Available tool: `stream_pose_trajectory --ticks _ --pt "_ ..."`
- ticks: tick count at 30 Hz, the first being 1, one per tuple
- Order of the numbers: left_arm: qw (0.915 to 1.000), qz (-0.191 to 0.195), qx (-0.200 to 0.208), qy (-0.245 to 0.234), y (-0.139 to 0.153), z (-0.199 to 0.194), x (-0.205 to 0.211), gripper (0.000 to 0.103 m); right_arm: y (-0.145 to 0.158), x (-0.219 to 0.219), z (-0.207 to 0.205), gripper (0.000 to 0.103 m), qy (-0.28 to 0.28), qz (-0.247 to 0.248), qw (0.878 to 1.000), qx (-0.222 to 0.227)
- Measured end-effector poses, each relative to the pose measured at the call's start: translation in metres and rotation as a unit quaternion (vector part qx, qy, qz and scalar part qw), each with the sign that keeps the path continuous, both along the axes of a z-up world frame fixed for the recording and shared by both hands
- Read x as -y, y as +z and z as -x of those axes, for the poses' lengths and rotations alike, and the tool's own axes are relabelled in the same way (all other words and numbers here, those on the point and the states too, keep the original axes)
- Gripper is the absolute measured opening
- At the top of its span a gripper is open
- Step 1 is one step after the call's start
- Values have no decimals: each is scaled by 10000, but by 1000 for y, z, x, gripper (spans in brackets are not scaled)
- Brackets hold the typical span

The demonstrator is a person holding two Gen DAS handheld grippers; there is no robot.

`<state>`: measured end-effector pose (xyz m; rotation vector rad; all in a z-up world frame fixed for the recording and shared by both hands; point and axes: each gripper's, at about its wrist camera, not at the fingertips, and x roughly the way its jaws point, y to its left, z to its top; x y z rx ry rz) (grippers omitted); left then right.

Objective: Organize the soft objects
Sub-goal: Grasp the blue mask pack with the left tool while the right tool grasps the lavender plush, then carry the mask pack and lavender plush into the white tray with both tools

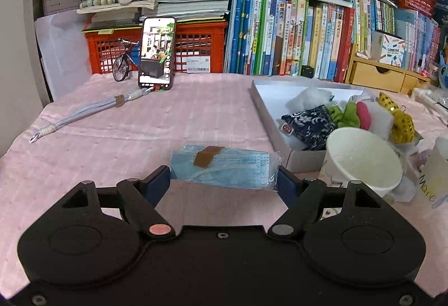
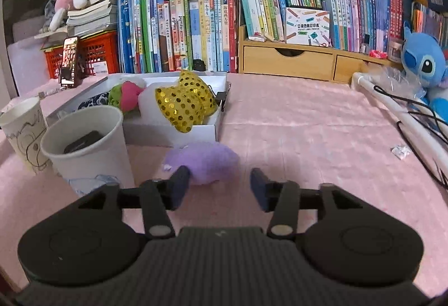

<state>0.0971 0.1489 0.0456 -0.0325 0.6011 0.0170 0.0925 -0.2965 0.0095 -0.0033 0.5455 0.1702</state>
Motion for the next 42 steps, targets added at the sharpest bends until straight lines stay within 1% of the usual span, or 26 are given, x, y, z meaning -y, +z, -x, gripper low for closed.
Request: stream_pose_trajectory --ticks 4,7,12,14,16,18,20,22,28,32,36,38,39,40,42 --pt "10000 71 3 -62 5 -5 4 78 1 11 -12 78 -24 -563 9982 -225" --pt "9999 93 12 -109 10 -10 6 78 1 16 -20 81 -67 -811 9960 -355" --pt "9997 100 55 -199 18 -18 11 78 2 31 -29 84 -442 -1364 9879 -596" --pt "9996 131 50 -227 19 -21 12 78 3 36 -31 84 -648 -1365 9866 -623" --pt "9996 162 51 -241 21 -23 13 78 4 35 -31 85 -883 -1122 9876 -648" --pt "9995 178 55 -257 22 -24 15 78 5 33 -30 85 -1055 -770 9892 -659" --pt "9994 181 54 -288 22 -26 16 78 6 34 -29 85 -1122 -569 9896 -701" --pt "9993 195 43 -314 22 -27 16 78 6 35 -29 85 -1079 -517 9899 -762" --pt "9988 325 -14 -358 26 -35 18 78 5 33 -31 86 -539 -822 9893 -1076" --pt "9982 383 -29 -450 32 -41 21 78 2 28 -40 86 -351 -1192 9842 -1261" --pt "9977 399 -44 -547 38 -49 26 78 -6 23 -55 86 -317 -1438 9777 -1497" --pt "9972 442 -91 -601 40 -53 29 78 -10 20 -62 84 -338 -1517 9748 -1599" --pt "9969 470 -117 -625 41 -56 30 78 -9 18 -64 73 -359 -1492 9755 -1577" --pt "9965 497 -145 -651 43 -59 31 78 -8 17 -66 66 -389 -1474 9753 -1599" --pt "9962 513 -179 -683 45 -64 35 78 -7 17 -68 64 -466 -1552 9729 -1651"
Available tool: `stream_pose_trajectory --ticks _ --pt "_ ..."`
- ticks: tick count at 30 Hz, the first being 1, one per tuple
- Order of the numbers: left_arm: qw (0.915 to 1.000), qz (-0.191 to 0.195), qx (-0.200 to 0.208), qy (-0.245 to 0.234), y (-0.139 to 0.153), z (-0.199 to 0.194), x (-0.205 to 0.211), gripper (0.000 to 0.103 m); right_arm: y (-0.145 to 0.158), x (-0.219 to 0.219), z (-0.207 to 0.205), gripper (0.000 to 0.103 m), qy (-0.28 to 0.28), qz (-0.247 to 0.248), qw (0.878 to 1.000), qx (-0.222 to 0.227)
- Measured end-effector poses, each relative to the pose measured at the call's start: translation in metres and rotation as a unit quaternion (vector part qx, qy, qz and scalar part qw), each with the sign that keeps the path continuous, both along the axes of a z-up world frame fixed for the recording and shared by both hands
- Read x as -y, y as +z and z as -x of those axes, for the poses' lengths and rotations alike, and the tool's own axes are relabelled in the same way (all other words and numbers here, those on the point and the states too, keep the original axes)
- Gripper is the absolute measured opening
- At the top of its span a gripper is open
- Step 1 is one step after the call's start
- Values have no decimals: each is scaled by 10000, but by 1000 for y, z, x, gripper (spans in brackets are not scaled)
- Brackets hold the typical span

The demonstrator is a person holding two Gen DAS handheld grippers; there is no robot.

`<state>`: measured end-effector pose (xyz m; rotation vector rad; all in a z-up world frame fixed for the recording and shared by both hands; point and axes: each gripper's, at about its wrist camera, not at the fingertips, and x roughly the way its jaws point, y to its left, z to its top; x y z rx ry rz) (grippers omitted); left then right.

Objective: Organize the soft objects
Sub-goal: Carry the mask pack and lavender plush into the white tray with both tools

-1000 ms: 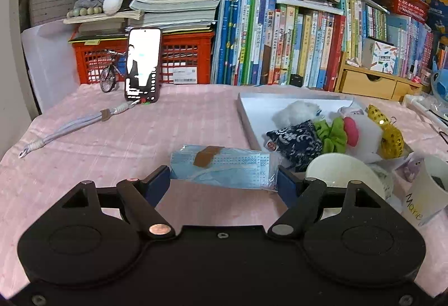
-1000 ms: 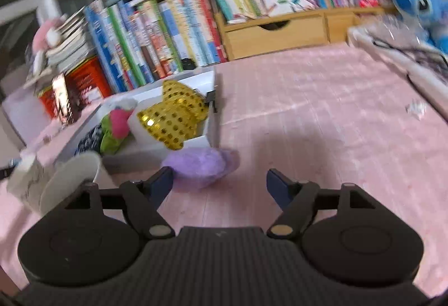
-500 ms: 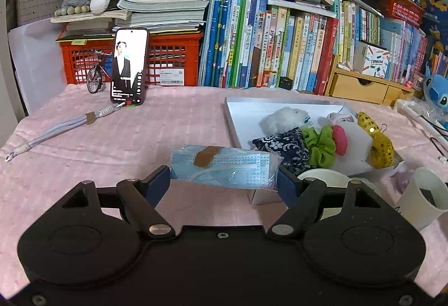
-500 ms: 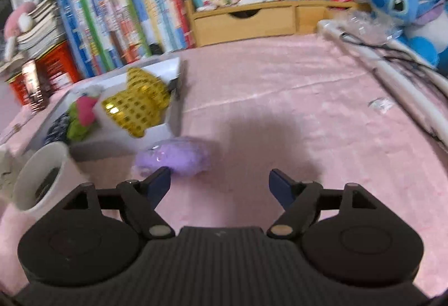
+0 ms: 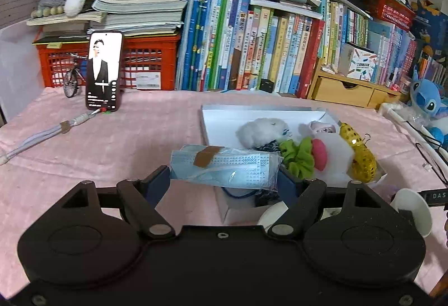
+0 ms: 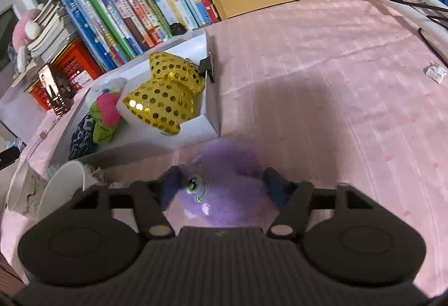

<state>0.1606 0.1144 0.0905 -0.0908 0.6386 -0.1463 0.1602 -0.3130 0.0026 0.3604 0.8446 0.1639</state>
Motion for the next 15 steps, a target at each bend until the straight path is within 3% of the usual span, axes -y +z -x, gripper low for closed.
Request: stream_pose_trajectory --ticks 7,15 --pt "9999 -32 -9 -131 11 -20 16 78 16 6 -2 61 -188 2 9998 114" --pt "9990 204 -369 -173 22 -66 32 78 70 -3 -19 62 -76 39 9980 630"
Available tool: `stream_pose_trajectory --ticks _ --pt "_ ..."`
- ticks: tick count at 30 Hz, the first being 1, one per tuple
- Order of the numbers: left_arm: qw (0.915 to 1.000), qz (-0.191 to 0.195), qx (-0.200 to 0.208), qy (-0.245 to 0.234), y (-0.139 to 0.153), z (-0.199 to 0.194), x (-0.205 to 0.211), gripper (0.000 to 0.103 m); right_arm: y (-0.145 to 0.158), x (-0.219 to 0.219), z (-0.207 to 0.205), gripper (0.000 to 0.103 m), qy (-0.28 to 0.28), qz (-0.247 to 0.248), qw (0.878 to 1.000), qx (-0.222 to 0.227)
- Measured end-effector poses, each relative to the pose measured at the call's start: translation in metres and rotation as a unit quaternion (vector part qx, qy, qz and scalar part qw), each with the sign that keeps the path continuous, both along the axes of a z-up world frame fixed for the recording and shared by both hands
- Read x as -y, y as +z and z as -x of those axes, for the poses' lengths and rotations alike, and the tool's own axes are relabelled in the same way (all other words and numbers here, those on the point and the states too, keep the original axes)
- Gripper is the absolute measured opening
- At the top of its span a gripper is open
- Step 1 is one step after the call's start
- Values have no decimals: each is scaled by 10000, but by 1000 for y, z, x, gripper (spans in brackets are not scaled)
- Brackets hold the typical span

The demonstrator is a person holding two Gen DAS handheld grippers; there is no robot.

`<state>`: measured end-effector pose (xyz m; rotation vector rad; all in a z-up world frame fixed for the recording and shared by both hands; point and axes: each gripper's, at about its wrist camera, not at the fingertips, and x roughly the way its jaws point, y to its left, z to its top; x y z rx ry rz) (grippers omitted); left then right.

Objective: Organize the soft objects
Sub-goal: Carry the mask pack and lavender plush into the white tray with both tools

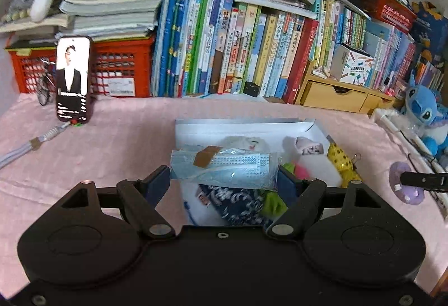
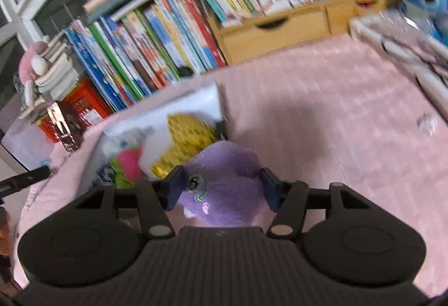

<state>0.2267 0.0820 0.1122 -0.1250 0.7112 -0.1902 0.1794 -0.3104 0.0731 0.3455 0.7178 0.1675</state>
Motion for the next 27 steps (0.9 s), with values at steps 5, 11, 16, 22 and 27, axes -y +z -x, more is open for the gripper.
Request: stream_pose_trajectory --ticks 5,11,16,22,27 --pt "9994 167 -299 79 -1 -36 7 78 27 -26 -20 62 179 150 9989 407" --pt "9952 434 -821 303 -16 -76 8 78 41 -66 -58 62 478 224 9966 639" --pt "9917 525 -1100 421 -31 -96 9 78 34 -96 -94 62 584 319 9972 352" --pt "9865 672 -1418 463 -49 -109 9 78 10 -115 -132 62 438 60 9986 -276" --pt "9834 805 -1589 357 -59 -114 7 78 -10 -127 -152 63 359 -41 9974 -618"
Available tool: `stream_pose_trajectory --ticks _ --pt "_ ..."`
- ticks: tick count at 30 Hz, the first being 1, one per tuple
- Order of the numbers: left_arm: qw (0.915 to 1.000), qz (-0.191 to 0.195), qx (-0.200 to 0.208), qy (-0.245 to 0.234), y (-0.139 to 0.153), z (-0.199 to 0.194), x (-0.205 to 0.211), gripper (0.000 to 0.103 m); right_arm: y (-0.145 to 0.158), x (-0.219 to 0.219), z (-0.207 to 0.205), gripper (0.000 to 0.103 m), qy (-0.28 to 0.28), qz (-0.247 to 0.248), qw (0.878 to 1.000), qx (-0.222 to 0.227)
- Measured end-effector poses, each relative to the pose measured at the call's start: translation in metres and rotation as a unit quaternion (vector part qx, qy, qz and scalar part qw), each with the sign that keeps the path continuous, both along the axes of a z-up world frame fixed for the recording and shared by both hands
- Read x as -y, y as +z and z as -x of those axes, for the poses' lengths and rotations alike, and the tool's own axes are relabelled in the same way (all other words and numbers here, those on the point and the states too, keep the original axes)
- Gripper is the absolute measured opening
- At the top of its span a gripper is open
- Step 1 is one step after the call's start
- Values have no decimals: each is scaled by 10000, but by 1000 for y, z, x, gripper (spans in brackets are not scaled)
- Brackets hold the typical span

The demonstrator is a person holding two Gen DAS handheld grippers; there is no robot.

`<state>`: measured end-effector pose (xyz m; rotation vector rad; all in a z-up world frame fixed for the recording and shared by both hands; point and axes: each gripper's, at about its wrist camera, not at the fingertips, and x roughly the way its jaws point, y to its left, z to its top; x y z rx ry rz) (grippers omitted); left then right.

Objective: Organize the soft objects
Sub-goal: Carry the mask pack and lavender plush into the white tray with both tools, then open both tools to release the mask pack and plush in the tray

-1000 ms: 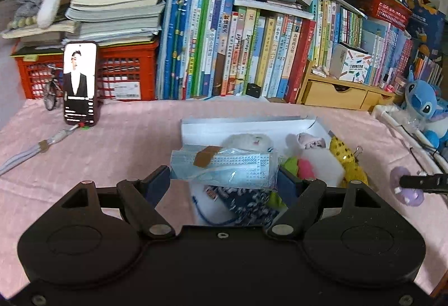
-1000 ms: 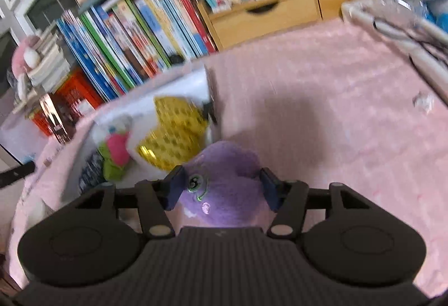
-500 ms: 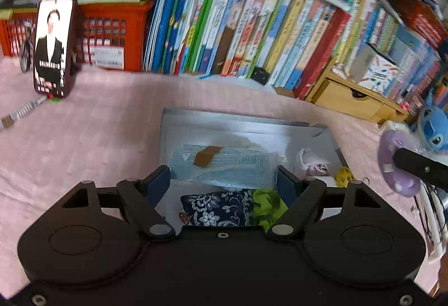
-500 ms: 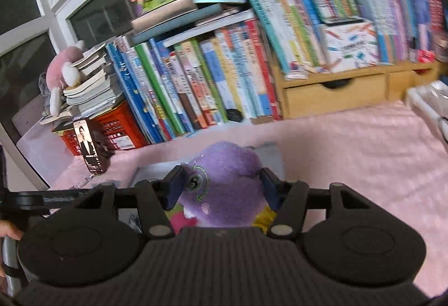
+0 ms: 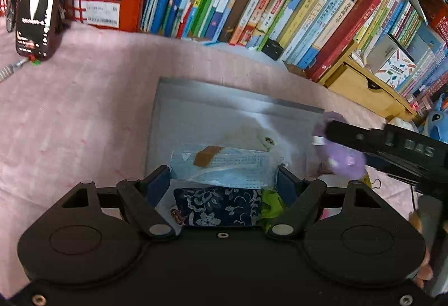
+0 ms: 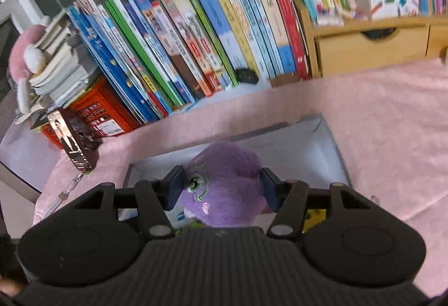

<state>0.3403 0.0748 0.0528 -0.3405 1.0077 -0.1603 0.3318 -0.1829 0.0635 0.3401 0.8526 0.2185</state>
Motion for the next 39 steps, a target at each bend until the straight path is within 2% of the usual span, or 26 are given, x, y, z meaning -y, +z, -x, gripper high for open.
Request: stream_pose_trajectory --ticks 8,14,16,17,19,21,28,39 --pt "9998 157 -77 -60 -6 -4 -2 78 -20 -6 -13 63 -64 -80 9993 -358" --pt "9997 224 -100 -77 -7 -5 -4 79 -23 -10 -15 65 -2 -30 9992 -393" --pt "9996 243 -93 -79 -6 -4 -4 82 -23 -12 -15 66 5 1 9993 -385" --pt "9996 242 -76 -92 -5 -4 -4 83 -23 -12 -15 66 9 -2 9993 -378" --pt "9996 236 -42 -115 -2 -2 -4 86 -22 -11 -13 75 17 -28 9993 -369" --pt "9997 216 -16 -107 1 0 -5 87 -21 -9 -12 77 46 -87 9993 -355" --pt "9997 146 114 -132 15 11 -6 89 -8 0 0 80 68 -135 9997 -176" --pt "9985 -32 319 -441 43 47 6 91 21 7 41 83 419 151 9990 99"
